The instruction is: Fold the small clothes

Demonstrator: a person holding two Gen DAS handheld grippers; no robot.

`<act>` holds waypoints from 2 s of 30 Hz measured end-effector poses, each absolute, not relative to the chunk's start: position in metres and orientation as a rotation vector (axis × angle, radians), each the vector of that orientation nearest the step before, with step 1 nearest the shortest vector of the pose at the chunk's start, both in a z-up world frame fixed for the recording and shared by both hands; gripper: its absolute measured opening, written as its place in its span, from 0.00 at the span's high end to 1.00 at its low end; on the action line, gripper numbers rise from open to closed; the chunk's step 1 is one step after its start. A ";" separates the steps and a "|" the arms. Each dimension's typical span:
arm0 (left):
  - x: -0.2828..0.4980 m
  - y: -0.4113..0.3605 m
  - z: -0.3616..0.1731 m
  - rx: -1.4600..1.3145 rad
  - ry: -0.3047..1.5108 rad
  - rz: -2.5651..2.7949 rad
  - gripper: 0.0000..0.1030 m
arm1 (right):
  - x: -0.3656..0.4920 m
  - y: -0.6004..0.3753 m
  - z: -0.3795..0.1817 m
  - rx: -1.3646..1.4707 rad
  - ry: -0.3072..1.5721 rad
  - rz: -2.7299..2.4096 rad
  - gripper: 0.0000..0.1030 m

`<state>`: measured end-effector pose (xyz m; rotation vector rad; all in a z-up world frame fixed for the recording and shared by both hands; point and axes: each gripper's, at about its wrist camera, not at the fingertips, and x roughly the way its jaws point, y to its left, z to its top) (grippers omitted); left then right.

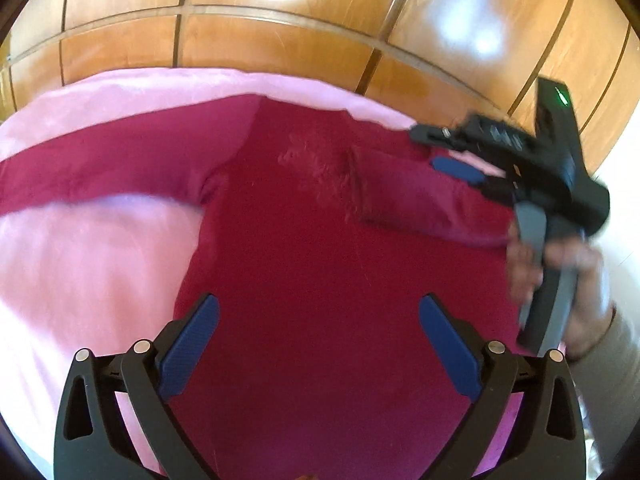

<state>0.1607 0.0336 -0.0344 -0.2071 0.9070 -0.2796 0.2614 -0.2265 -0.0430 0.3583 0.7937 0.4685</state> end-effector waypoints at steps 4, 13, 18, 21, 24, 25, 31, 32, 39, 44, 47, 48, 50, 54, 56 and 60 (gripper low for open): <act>0.186 0.028 -0.029 -0.236 0.908 -0.314 0.04 | 0.228 -0.256 -0.036 0.385 0.726 0.445 0.28; 0.266 -0.017 -0.051 -0.284 1.048 -0.334 0.21 | 0.150 -0.387 -0.055 0.572 0.709 0.227 0.24; 0.302 -0.035 -0.078 -0.347 1.161 -0.308 0.34 | 0.134 -0.433 -0.070 0.651 0.703 0.130 0.24; 0.313 -0.042 -0.074 -0.326 1.134 -0.347 0.95 | 0.136 -0.443 -0.078 0.690 0.692 0.096 0.24; 0.314 -0.026 -0.049 -0.387 1.040 -0.354 0.95 | 0.138 -0.450 -0.073 0.730 0.663 0.104 0.25; 0.313 -0.022 -0.041 -0.387 1.013 -0.352 0.95 | 0.137 -0.452 -0.068 0.726 0.656 0.113 0.25; 0.306 0.013 -0.006 -0.321 0.911 -0.306 0.95 | 0.173 -0.422 -0.055 0.639 0.656 0.186 0.28; 0.306 0.015 -0.008 -0.306 0.919 -0.301 0.95 | 0.181 -0.415 -0.055 0.627 0.663 0.199 0.30; 0.311 0.027 -0.055 -0.212 1.007 -0.198 0.95 | 0.239 -0.388 -0.087 0.509 0.794 0.118 0.37; 0.313 0.020 -0.080 -0.130 0.997 -0.169 0.93 | 0.242 -0.368 -0.106 0.350 0.779 0.054 0.31; 0.310 0.023 -0.077 -0.148 0.989 -0.163 0.84 | 0.248 -0.352 -0.108 0.236 0.805 0.031 0.19; 0.308 0.028 -0.075 -0.180 0.993 -0.162 0.74 | 0.251 -0.347 -0.110 0.193 0.814 0.021 0.15; 0.298 0.043 -0.070 -0.249 0.981 -0.144 0.59 | 0.253 -0.342 -0.113 0.147 0.824 0.005 0.13; 0.273 0.095 -0.063 -0.423 0.963 -0.094 0.55 | 0.248 -0.347 -0.113 0.150 0.820 0.011 0.12; 0.255 0.130 -0.060 -0.484 0.964 -0.022 0.55 | 0.248 -0.348 -0.113 0.148 0.820 0.013 0.12; 0.218 0.203 -0.054 -0.601 0.907 0.060 0.55 | 0.245 -0.351 -0.114 0.144 0.819 0.018 0.11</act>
